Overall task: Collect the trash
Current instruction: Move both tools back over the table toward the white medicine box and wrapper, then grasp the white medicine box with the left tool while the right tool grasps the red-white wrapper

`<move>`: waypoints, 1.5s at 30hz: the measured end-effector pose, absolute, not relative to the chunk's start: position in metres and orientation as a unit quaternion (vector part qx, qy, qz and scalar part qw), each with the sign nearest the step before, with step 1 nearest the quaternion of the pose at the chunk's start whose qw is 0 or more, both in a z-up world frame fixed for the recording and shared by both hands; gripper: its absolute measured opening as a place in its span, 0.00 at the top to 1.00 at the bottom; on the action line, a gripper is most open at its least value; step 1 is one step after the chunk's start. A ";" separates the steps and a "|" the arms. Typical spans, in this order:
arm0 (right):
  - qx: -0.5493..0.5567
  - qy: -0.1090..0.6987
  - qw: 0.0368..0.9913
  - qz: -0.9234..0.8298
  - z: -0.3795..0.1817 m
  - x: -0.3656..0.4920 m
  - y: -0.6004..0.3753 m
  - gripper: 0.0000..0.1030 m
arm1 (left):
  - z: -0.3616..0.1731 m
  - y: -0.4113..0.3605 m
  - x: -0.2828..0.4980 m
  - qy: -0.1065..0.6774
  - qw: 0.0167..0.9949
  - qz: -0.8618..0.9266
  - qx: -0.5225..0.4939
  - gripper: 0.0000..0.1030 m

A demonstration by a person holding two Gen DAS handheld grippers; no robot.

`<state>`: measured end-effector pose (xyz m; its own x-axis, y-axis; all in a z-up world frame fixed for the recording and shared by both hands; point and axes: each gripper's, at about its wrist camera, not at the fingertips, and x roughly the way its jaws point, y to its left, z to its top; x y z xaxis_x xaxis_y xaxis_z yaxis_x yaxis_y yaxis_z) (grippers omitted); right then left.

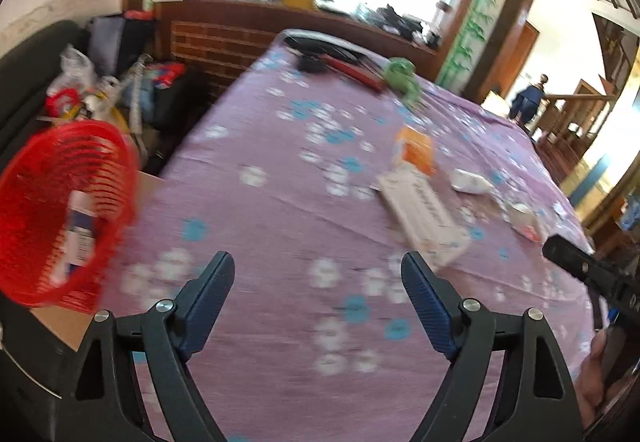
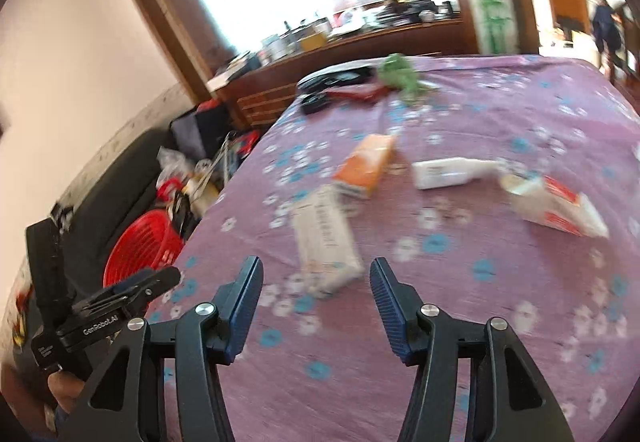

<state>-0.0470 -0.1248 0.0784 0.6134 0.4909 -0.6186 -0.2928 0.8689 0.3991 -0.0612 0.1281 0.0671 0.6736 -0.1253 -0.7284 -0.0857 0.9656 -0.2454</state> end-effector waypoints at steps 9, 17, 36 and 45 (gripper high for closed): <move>0.172 0.362 0.895 0.196 0.075 -0.060 -0.195 0.39 | 0.041 0.077 0.001 0.480 0.852 -0.023 -0.208 0.14; 0.204 0.346 0.901 0.163 0.074 -0.069 -0.248 0.37 | 0.032 0.046 0.043 0.499 0.845 0.039 -0.190 0.13; 0.229 0.377 0.895 0.068 0.075 -0.016 -0.301 0.36 | 0.013 0.024 0.045 0.439 0.895 -0.033 -0.075 0.53; 0.227 0.444 0.862 0.092 0.036 0.085 -0.297 0.36 | 0.026 0.038 0.036 0.388 0.918 -0.009 -0.079 0.53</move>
